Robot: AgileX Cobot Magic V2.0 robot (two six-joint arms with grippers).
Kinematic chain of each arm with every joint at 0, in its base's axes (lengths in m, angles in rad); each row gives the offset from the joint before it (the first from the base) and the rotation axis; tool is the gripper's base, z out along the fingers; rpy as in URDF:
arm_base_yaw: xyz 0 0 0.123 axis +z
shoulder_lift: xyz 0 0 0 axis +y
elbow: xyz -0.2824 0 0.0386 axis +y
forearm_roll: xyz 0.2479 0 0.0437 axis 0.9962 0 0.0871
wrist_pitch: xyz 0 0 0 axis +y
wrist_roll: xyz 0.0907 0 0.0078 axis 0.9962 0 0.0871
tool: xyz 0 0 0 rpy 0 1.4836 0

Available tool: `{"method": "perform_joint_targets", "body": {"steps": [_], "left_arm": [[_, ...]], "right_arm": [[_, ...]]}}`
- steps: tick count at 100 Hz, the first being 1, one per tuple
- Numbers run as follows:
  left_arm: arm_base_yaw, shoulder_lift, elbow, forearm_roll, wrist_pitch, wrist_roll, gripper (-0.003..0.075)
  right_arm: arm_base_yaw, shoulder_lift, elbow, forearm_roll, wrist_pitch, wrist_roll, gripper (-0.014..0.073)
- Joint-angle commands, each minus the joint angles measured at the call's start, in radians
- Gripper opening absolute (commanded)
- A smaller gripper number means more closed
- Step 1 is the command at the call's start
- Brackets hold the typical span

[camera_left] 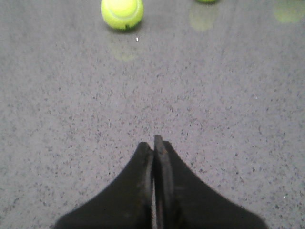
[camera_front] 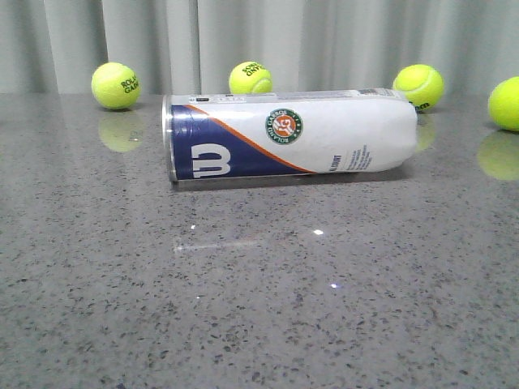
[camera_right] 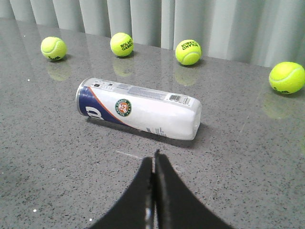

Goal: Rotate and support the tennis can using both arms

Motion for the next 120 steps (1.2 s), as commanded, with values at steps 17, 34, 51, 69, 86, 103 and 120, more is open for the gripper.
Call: {"method": "perform_joint_targets", "body": {"steps": [17,34,51,69,86,103,120], "left_arm": [[-0.003,0.251,-0.139,-0.064,-0.034,0.082,0.0171],[-0.003,0.386,-0.204,-0.180,-0.039,0.082,0.0552],[-0.003,0.528,-0.275,-0.407,-0.038,0.197,0.0590],[-0.003,0.677,-0.333,-0.830,0.044,0.435,0.0589],[-0.007,0.807,-0.333,-1.263,0.159,0.675,0.0589],[-0.092,0.930,-0.354,-1.433,0.181,0.772,0.0587],[-0.202,1.074,-0.416,-1.520,0.170,0.835,0.0587]], "right_arm": [[-0.007,0.010,-0.022,-0.006,-0.075,-0.010,-0.0060],[-0.007,0.010,-0.022,-0.006,-0.075,-0.010,-0.0060],[-0.007,0.010,-0.022,-0.006,-0.075,-0.010,-0.0060],[-0.007,0.010,-0.022,-0.006,-0.075,-0.010,-0.0060],[-0.007,0.010,-0.022,-0.006,-0.075,-0.010,-0.0060],[-0.007,0.010,-0.022,-0.006,-0.075,-0.010,-0.0060],[-0.007,0.010,-0.022,-0.006,-0.075,-0.010,-0.0060]]}}
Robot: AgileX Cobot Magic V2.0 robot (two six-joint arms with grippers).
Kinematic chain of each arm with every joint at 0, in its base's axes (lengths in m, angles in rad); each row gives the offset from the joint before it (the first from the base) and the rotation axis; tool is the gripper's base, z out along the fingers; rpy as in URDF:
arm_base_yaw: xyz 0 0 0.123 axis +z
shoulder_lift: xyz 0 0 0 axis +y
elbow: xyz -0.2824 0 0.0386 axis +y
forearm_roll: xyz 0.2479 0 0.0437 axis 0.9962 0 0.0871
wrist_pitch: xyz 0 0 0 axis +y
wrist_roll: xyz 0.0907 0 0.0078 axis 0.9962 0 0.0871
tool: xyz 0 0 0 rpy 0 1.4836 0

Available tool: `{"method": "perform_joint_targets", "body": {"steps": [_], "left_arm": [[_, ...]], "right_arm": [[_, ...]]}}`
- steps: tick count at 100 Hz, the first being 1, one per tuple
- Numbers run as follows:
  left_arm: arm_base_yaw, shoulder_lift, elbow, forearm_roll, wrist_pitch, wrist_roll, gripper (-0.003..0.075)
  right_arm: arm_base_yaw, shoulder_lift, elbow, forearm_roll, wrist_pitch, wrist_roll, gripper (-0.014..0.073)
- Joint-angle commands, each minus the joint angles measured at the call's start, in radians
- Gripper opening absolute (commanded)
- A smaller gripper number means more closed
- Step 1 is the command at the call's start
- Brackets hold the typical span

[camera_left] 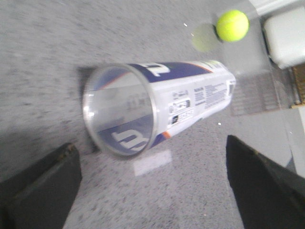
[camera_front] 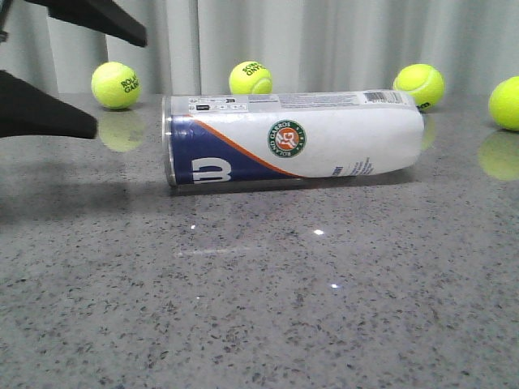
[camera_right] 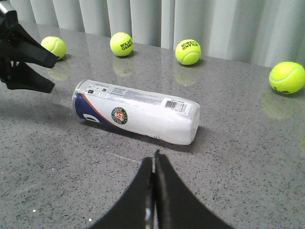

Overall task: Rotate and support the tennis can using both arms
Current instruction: 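Move the left gripper to the can's open end and grasp it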

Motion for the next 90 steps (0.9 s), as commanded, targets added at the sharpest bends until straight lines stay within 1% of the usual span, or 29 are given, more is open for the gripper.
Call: {"method": "perform_joint_targets", "body": {"steps": [1,18,35,44,58,74,81,90], "left_arm": [[-0.054,0.045,-0.062,-0.120,0.011,0.042,0.0587],[-0.108,0.189,-0.149,-0.188,0.020,0.072,0.0575],[-0.140,0.299,-0.227,-0.260,0.106,0.122,0.0501],[-0.144,0.335,-0.261,-0.264,0.151,0.123,0.0483],[-0.144,0.368,-0.290,-0.285,0.175,0.123,0.0482],[-0.144,0.412,-0.301,-0.373,0.265,0.168,0.0479],[-0.144,0.434,-0.301,-0.397,0.303,0.170,0.0443],[-0.144,0.451,-0.301,-0.417,0.330,0.176,0.0334]], "right_arm": [[-0.007,0.010,-0.022,-0.006,-0.075,-0.008,-0.0060],[-0.007,0.010,-0.022,-0.006,-0.075,-0.008,-0.0060],[-0.007,0.010,-0.022,-0.006,-0.075,-0.008,-0.0060],[-0.007,0.010,-0.022,-0.006,-0.075,-0.008,-0.0060],[-0.007,0.010,-0.022,-0.006,-0.075,-0.008,-0.0060],[-0.007,0.010,-0.022,-0.006,-0.075,-0.008,-0.0060],[-0.007,0.010,-0.022,-0.006,-0.075,-0.008,-0.0060],[-0.007,0.010,-0.022,-0.006,-0.075,-0.008,-0.0060]]}}
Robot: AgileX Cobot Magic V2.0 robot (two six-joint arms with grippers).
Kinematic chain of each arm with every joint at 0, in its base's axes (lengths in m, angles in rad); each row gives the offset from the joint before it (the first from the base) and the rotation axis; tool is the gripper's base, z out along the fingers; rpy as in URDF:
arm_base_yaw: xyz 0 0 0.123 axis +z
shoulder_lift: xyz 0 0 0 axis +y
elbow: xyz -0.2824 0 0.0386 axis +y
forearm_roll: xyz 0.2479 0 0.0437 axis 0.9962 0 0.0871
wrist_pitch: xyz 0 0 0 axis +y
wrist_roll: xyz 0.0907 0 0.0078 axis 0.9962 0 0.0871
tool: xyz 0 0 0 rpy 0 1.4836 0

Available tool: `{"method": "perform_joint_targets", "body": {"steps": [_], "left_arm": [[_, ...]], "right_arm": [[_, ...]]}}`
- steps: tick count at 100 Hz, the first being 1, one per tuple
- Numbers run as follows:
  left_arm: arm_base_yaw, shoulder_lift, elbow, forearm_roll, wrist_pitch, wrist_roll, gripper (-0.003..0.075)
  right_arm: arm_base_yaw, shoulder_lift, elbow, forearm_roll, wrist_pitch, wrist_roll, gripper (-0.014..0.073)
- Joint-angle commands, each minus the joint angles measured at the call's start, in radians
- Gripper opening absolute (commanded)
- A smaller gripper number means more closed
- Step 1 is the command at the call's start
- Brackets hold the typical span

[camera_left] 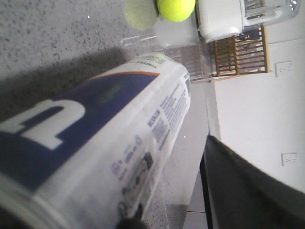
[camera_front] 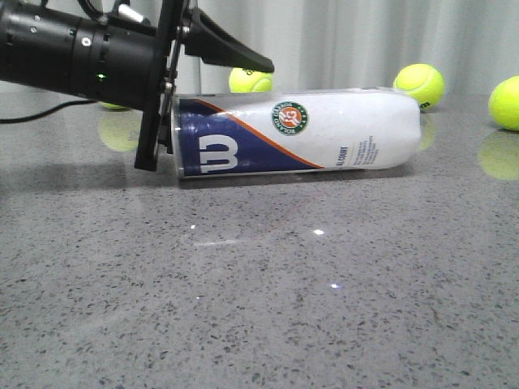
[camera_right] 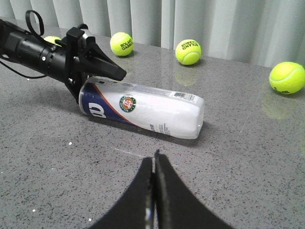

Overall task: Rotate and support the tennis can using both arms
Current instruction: 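Move the left gripper to the can's open end and grasp it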

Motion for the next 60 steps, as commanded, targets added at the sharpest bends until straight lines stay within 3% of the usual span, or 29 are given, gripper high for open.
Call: {"method": "perform_joint_targets", "body": {"steps": [1,17,26,60], "left_arm": [[-0.007,-0.028,-0.028,-0.090,0.098,0.016,0.0314],[-0.007,-0.026,-0.028,-0.105,0.109,0.034,0.0078],[-0.007,-0.026,-0.028,-0.105,0.118,0.036,-0.0014],[-0.007,-0.029,-0.028,-0.131,0.170,0.057,-0.0019]], "right_arm": [[-0.007,0.010,-0.022,-0.006,-0.075,-0.008,-0.0060],[-0.007,0.010,-0.022,-0.006,-0.075,-0.008,-0.0060],[-0.007,0.010,-0.022,-0.006,-0.075,-0.008,-0.0060],[-0.007,0.010,-0.022,-0.006,-0.075,-0.008,-0.0060]]}}
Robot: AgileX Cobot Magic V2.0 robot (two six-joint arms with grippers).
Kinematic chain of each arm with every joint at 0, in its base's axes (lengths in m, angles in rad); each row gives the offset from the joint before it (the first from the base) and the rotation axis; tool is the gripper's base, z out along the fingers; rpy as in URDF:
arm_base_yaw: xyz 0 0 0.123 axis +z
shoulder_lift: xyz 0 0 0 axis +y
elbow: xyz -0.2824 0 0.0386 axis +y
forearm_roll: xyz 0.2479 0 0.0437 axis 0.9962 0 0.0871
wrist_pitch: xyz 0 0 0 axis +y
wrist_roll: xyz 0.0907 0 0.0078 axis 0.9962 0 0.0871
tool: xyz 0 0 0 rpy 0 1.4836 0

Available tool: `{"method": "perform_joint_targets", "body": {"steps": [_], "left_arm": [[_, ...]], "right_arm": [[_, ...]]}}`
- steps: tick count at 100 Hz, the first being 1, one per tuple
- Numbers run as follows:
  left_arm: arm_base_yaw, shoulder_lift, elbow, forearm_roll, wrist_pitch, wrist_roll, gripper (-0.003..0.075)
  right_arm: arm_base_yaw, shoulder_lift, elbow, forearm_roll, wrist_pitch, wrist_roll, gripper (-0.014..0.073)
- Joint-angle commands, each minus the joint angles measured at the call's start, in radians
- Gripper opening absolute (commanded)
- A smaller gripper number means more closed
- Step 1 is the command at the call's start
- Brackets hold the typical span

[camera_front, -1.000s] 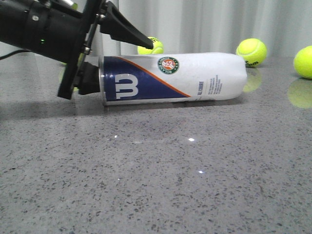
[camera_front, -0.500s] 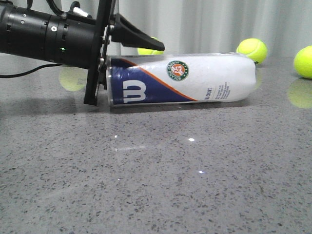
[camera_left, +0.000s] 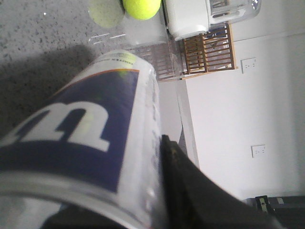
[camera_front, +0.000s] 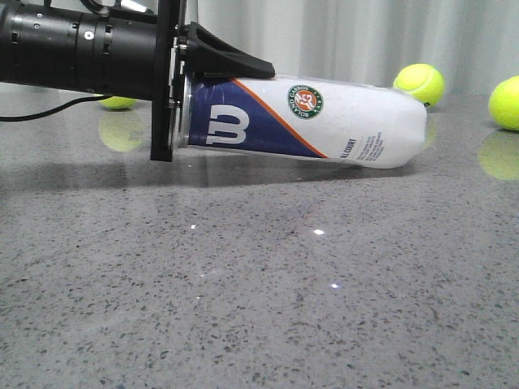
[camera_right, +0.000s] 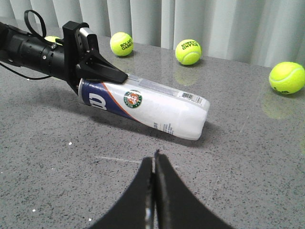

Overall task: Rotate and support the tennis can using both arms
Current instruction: 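Move the left gripper to the can's open end and grasp it, then tilt the can upright with the left gripper and set it down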

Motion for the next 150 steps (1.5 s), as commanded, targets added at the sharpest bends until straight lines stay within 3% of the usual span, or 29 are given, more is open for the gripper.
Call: {"method": "perform_joint_targets", "body": {"steps": [1,26,45,65,83,93,113,150], "left_arm": [[-0.007,-0.046,-0.022,-0.065,0.090,0.012,-0.0019],[-0.007,-0.168,-0.025,-0.044,0.069,0.014,-0.0019],[-0.007,-0.362,-0.031,0.156,-0.096,-0.046,-0.0019],[-0.007,-0.522,-0.160,0.646,-0.190,-0.327,-0.0019],[-0.050,-0.568,-0.351,1.103,-0.053,-0.601,-0.0019],[-0.101,-0.554,-0.446,1.281,0.051,-0.734,-0.0019],[-0.256,-0.499,-0.539,1.557,0.101,-0.833,-0.0019],[-0.301,-0.388,-0.542,1.629,0.101,-0.831,-0.0018]], "right_arm": [[-0.007,0.010,-0.022,-0.006,-0.075,-0.007,-0.0060],[-0.007,0.010,-0.022,-0.006,-0.075,-0.007,-0.0060],[-0.007,0.010,-0.022,-0.006,-0.075,-0.007,-0.0060],[-0.007,0.010,-0.022,-0.006,-0.075,-0.007,-0.0060],[-0.007,0.010,-0.022,-0.006,-0.075,-0.007,-0.0060],[-0.007,0.010,-0.022,-0.006,-0.075,-0.007,-0.0060],[-0.007,0.010,-0.022,-0.006,-0.075,-0.007,-0.0060],[-0.007,0.010,-0.022,-0.006,-0.075,-0.007,-0.0060]]}}
